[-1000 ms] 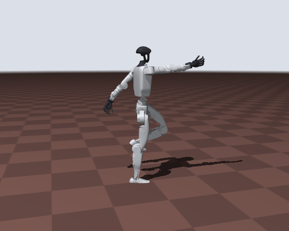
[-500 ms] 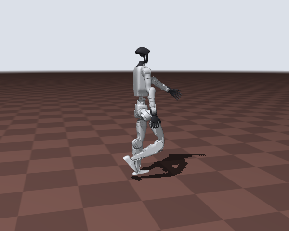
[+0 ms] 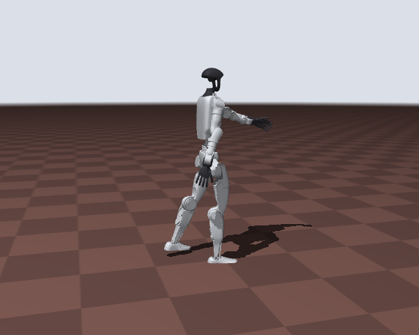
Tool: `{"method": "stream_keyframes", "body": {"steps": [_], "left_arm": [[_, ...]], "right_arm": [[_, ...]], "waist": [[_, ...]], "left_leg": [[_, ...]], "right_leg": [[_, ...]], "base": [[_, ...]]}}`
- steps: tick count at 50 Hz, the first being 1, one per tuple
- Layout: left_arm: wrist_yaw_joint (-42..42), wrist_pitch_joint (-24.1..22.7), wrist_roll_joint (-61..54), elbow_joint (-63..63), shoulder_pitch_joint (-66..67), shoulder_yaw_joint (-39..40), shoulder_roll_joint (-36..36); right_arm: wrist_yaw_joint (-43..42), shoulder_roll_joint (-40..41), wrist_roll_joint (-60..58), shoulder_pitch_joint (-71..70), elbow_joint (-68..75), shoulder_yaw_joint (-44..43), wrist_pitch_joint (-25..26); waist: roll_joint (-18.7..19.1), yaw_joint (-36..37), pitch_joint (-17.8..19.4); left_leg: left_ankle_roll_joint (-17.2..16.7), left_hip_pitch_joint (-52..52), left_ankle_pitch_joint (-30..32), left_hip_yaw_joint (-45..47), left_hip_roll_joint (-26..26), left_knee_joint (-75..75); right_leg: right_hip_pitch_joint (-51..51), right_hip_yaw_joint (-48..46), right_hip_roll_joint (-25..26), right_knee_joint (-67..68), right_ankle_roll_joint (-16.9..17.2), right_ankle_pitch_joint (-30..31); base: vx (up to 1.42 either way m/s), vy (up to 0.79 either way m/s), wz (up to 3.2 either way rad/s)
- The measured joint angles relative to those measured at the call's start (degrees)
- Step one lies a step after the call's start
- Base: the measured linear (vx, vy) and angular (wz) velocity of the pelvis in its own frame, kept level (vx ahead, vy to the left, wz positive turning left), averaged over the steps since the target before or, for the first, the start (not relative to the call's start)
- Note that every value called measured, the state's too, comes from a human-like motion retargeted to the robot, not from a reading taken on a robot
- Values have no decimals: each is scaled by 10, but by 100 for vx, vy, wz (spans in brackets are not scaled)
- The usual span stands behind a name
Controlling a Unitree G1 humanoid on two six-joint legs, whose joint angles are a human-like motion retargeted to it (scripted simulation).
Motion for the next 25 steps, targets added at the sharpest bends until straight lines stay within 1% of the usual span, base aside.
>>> {"method": "stream_keyframes", "body": {"steps": [1,2,3,5,7,10,12,14,16,18,20,23,25], "left_arm": [[-19,-1,37,21,77,0,-2],[-44,1,71,42,156,1,-2],[-78,5,97,65,238,4,5],[-118,4,96,110,399,12,17],[-130,-9,55,140,554,22,23],[-172,-39,-27,139,772,17,31],[-213,-45,-58,125,896,0,44],[-241,-33,-71,119,997,-9,63],[-258,-12,-87,120,1071,0,83],[-265,4,-114,122,1121,23,96],[-269,14,-142,121,1148,46,99],[-268,24,-155,116,1136,52,78],[-245,29,-143,118,1090,49,58]], "right_arm": [[-15,-1,30,-67,-6,3,-15],[-28,-4,50,-135,-15,1,-27],[-40,-9,53,-207,-29,-9,-34],[-71,-22,33,-351,-68,-46,-51],[-106,-32,54,-497,-104,-58,-77],[-153,-54,151,-707,-128,-11,-137],[-167,-90,192,-833,-109,44,-161],[-176,-132,202,-934,-84,95,-160],[-184,-171,208,-1019,-59,144,-151],[-194,-197,219,-1078,-46,182,-152],[-204,-205,228,-1112,-40,206,-158],[-211,-187,225,-1105,-33,194,-159],[-217,-163,208,-1065,-37,159,-148]], "waist": [[-12,30,9],[-24,54,11],[-33,64,1],[-37,73,-37],[-43,97,-45],[-63,153,-40],[-73,187,-44],[-78,213,-46],[-77,229,-46],[-76,234,-46],[-75,231,-50],[-74,215,-63],[-76,211,-56]], "left_leg": [[7,-16,4,18,-4,68],[12,-54,-3,36,-2,164],[10,-134,-30,50,15,317],[23,-314,-88,57,67,611],[55,-422,-145,61,98,804],[94,-539,-203,69,123,993],[109,-617,-222,62,132,1061],[126,-675,-234,59,140,1090],[144,-712,-241,63,146,1083],[154,-725,-242,74,147,1040],[157,-714,-240,93,146,959],[142,-636,-233,148,136,743],[110,-519,-212,212,107,504]], "right_leg": [[17,25,-7,-5,6,6],[26,48,-12,-8,9,10],[19,65,-16,-6,4,8],[-17,92,-8,-4,-10,0],[-22,122,-9,-9,-14,-11],[-19,168,-19,-20,-12,-20],[-21,181,-22,-30,-9,-20],[-17,179,-24,-36,-9,-22],[-9,170,-22,-36,-11,-26],[0,160,-21,-31,-11,-33],[6,154,-20,-20,-8,-42],[12,156,-20,-2,3,-50],[32,164,-28,8,15,-53]], "base": [[42,-31,-198],[35,-31,-183],[30,-25,-140],[28,-14,-103],[37,-3,-130],[41,1,-132],[41,5,-62],[42,8,-2],[43,10,39],[45,9,52],[46,9,42],[48,10,8],[56,14,-55]]}}
